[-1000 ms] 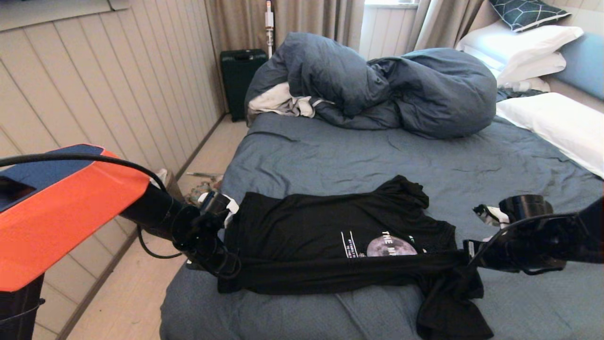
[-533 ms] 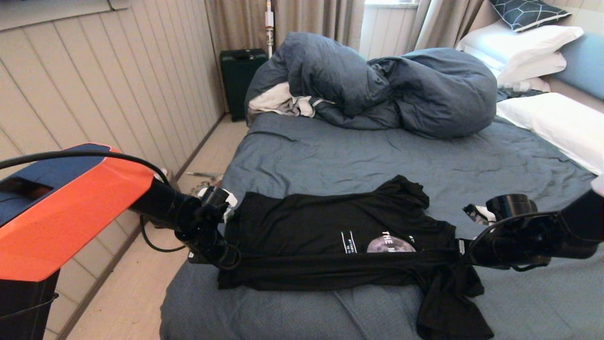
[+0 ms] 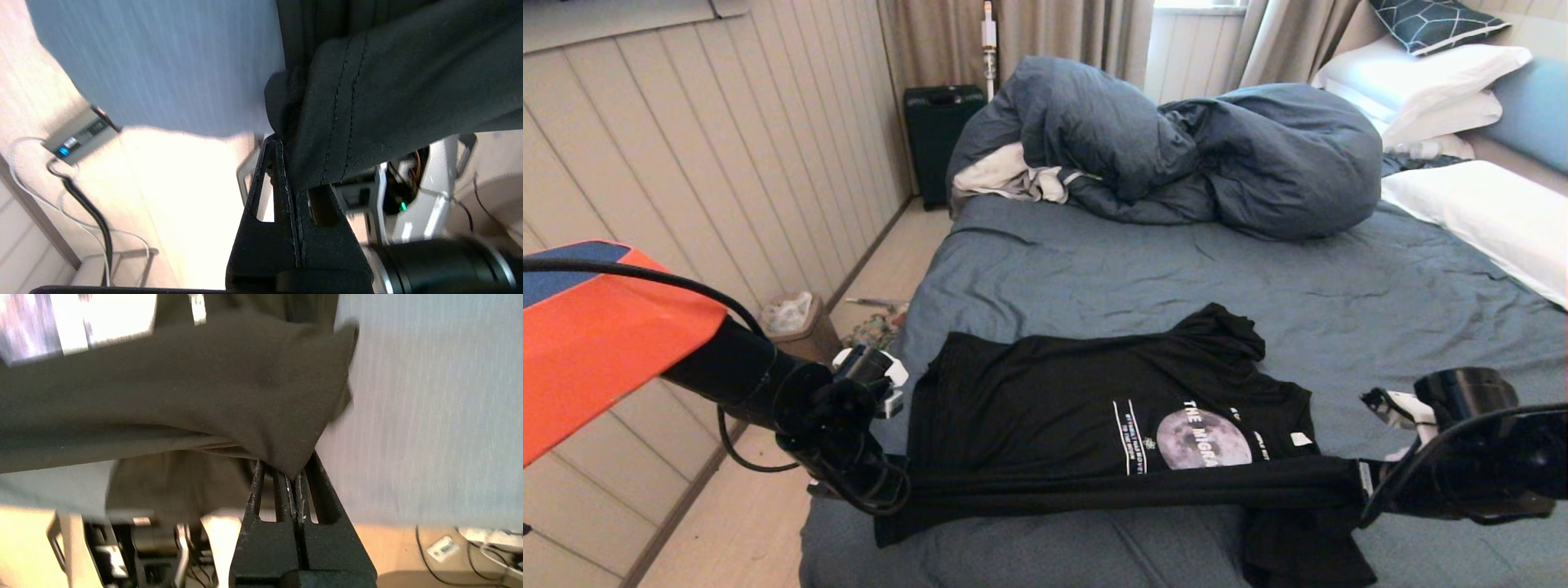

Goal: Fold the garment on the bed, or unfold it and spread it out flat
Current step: Fold the black T-shirt

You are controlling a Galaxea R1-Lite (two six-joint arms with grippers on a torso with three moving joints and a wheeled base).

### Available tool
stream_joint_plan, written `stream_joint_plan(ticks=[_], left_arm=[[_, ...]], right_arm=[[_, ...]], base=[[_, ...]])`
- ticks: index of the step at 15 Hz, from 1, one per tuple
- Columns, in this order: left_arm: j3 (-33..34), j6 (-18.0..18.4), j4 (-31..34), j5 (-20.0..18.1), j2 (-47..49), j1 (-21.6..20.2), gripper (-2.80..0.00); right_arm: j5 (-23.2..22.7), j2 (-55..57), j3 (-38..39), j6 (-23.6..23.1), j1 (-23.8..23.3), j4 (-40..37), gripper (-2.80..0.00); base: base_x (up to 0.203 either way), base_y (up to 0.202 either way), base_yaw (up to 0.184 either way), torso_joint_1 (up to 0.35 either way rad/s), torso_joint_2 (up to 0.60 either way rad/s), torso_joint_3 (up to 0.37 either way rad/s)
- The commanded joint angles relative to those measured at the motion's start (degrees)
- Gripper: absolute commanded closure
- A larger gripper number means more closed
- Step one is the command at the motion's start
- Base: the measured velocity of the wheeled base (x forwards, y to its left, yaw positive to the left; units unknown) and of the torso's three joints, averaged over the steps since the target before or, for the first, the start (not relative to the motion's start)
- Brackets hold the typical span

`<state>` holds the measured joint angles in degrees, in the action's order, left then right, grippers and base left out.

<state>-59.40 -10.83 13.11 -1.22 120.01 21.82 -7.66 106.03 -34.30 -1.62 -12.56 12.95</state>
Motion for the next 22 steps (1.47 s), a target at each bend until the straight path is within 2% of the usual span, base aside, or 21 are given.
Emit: stream_joint_plan(ticks=[1,10,12,15,19,22], left_arm=[[1.9,-0.1,0.1,-0.6,-2.4,0.1,0.0],[8.6,-0.2,-0.5,-1.0,-6.9,0.1,0.0],[10.1,-0.1,-0.5,-0.9,-9.0,0.1,0.0],[10.7,0.0,-0.5,-0.9,-11.3,0.1,0.0],[10.6,0.5,-0.2,-1.2,-12.5,0.0,0.0],[8.1,0.7,-0.3,-1.2,-10.9,0.0,0.0]], right_arm=[[0.0,-4.1,3.2,-0.4,-0.2,0.0,0.0],[0.0,-13.4,13.1,-4.9,-3.5,-0.5,0.0],[0.0,-17.1,13.5,-5.3,-3.5,-4.0,0.0],[-0.6,-23.5,11.1,-5.7,-3.0,-13.9,0.0],[-2.1,-24.9,1.8,-5.6,-3.1,-25.6,0.0],[-2.4,-19.6,-3.5,-5.1,-2.8,-27.9,0.0]], base=[[0.0,0.0,0.0,0.0,0.0,0.0],[0.0,0.0,0.0,0.0,0.0,0.0],[0.0,0.0,0.0,0.0,0.0,0.0],[0.0,0.0,0.0,0.0,0.0,0.0],[0.0,0.0,0.0,0.0,0.0,0.0],[0.0,0.0,0.0,0.0,0.0,0.0]])
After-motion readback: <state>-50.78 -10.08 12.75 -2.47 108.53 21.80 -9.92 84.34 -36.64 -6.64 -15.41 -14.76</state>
